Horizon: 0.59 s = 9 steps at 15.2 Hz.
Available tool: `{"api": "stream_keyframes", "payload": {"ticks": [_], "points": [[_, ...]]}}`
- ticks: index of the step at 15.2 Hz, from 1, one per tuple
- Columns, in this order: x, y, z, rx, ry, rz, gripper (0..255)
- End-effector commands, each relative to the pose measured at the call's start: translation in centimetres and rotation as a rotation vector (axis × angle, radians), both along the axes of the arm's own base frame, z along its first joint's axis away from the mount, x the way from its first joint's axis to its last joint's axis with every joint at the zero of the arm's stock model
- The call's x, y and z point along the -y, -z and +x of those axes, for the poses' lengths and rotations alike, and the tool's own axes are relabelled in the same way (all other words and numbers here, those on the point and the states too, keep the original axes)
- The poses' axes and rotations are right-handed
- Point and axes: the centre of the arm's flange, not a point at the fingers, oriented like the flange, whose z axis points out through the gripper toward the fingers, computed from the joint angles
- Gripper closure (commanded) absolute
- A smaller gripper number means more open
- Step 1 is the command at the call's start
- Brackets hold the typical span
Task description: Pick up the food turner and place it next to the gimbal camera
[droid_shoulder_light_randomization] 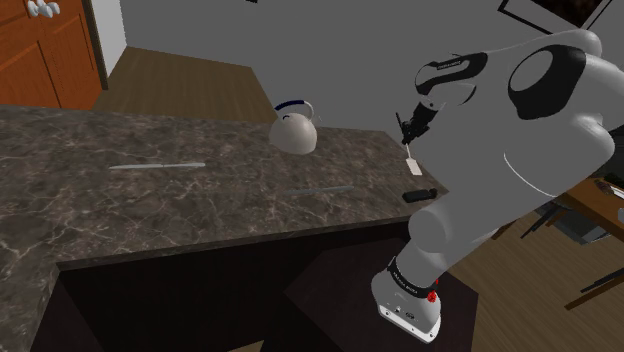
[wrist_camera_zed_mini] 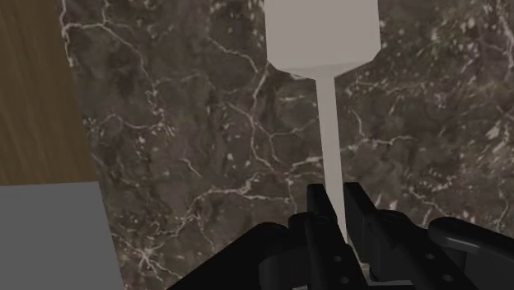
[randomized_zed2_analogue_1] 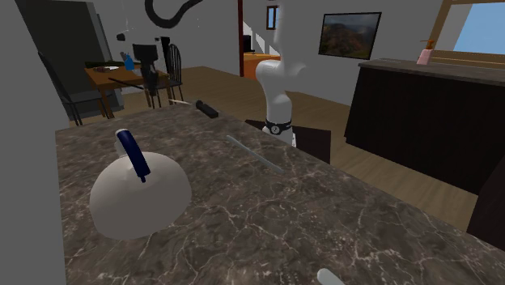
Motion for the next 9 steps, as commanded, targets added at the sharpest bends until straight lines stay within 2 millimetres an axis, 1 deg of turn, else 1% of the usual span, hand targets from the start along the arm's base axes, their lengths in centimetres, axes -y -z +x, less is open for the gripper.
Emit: {"api": "stream_keyframes", "payload": {"ticks": [1, 9], "points": [[2.2, 0.2, -1.6, -0.001, -0.002, 0.0, 255], [2.2, 4.5, -1.6, -0.001, -0.002, 0.0, 255]]}}
